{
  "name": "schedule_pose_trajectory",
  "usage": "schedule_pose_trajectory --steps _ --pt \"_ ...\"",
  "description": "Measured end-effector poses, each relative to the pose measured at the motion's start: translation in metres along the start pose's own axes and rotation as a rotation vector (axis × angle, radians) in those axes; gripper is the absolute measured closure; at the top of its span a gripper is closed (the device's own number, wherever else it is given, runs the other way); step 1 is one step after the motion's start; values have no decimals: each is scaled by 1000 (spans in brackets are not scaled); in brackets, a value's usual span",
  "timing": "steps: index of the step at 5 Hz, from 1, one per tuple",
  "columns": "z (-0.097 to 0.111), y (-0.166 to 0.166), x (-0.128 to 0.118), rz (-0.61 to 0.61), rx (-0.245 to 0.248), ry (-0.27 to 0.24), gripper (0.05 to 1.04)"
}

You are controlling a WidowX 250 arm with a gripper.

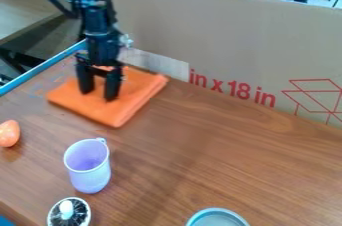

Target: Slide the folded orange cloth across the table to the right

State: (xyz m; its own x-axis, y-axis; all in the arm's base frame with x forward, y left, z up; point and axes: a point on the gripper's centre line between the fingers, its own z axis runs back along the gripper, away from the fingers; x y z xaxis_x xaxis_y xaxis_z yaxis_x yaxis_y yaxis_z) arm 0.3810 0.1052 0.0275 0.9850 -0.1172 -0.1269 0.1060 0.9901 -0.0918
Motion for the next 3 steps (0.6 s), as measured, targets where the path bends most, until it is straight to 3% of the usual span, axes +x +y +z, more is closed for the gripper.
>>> schedule_pose_trajectory --steps 1,3 --pt "-3 -46 13 -149 -81 9 82" --pt "-19 -140 15 -244 -66 116 82"
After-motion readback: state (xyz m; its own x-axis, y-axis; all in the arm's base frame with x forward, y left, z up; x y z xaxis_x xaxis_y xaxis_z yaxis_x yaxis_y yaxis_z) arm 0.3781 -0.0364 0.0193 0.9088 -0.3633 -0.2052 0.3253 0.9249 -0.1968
